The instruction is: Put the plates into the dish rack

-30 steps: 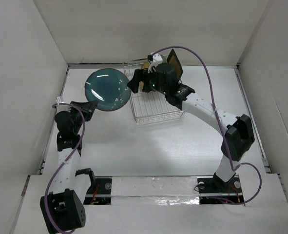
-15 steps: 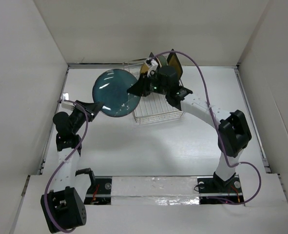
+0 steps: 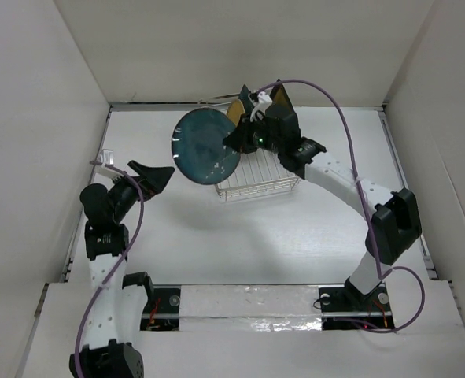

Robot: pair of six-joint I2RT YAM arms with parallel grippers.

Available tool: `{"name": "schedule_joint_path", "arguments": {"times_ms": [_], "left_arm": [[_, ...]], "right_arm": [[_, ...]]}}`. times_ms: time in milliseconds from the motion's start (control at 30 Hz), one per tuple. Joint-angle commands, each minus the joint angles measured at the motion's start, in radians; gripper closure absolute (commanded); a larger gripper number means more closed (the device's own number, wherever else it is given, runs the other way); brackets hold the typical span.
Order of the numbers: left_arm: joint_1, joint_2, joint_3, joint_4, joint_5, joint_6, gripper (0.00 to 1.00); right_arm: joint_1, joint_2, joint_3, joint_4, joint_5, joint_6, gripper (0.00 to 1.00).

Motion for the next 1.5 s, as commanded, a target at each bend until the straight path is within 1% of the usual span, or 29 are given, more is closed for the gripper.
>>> {"name": "schedule_joint_path", "arguments": {"times_ms": [0, 33, 100, 167, 200, 233, 333, 533, 767, 967, 1100, 1233, 1267, 1333, 1367, 1400, 1433, 1467], "left_arm": [[0.001, -0.11, 0.078, -0.149, -0.133, 0.197, 0.01], [0.001, -0.148, 0.081, -0.179, -0.163, 0.224, 0.01], [-0.009, -0.173, 0.083, -0.199, -0.173, 0.243, 0.01], [-0.023, -0.196, 0.074, -0.2, -0.159, 0.263, 0.01], [-0.034, -0.202, 0.069, -0.196, -0.15, 0.263, 0.01], [-0.034, -0.21, 0.066, -0.193, -0.123, 0.266, 0.01], [-0.046, -0.198, 0.075, -0.199, -0.075, 0.289, 0.01], [-0.046, -0.188, 0.057, -0.175, 0.0, 0.292, 0.01], [-0.046, -0.171, 0.049, -0.192, -0.016, 0.292, 0.01], [-0.046, -0.162, 0.049, -0.195, -0.024, 0.294, 0.01], [-0.046, -0.15, 0.046, -0.192, -0.023, 0.291, 0.01], [-0.046, -0.144, 0.046, -0.192, -0.027, 0.291, 0.01], [-0.046, -0.142, 0.046, -0.192, -0.029, 0.291, 0.01], [-0.046, -0.144, 0.046, -0.193, -0.035, 0.291, 0.01], [-0.046, -0.144, 0.046, -0.193, -0.038, 0.292, 0.01], [-0.046, -0.144, 0.046, -0.195, -0.039, 0.291, 0.01], [-0.046, -0.144, 0.047, -0.196, -0.042, 0.294, 0.01], [-0.046, -0.144, 0.046, -0.198, -0.044, 0.294, 0.01]], "right_arm": [[-0.057, -0.092, 0.152, 0.08, 0.239, -0.045, 1.0], [-0.066, -0.083, 0.174, 0.065, 0.301, -0.064, 1.0], [-0.066, -0.054, 0.247, 0.017, 0.364, -0.093, 1.0], [-0.055, 0.0, 0.319, -0.043, 0.499, -0.149, 1.0], [-0.04, 0.016, 0.335, -0.043, 0.547, -0.175, 1.0], [-0.04, 0.051, 0.353, -0.044, 0.626, -0.217, 1.0], [-0.02, 0.115, 0.445, -0.07, 0.737, -0.275, 1.0], [-0.011, 0.285, 0.644, -0.106, 0.823, -0.366, 1.0], [0.023, 0.457, 0.79, -0.133, 0.863, -0.424, 1.0], [0.072, 0.549, 0.785, -0.101, 0.911, -0.453, 1.0], [0.124, 0.614, 0.789, -0.067, 1.0, -0.536, 1.0], [0.147, 0.635, 0.769, -0.061, 1.018, -0.522, 0.99], [0.147, 0.632, 0.762, -0.055, 1.015, -0.507, 0.94], [0.157, 0.612, 0.743, -0.051, 1.009, -0.493, 0.79], [0.157, 0.605, 0.731, -0.052, 0.992, -0.478, 0.63], [0.157, 0.593, 0.725, -0.057, 0.983, -0.47, 0.56], [0.157, 0.568, 0.72, -0.06, 0.977, -0.467, 0.45], [0.157, 0.551, 0.709, -0.067, 0.965, -0.437, 0.41]]}}
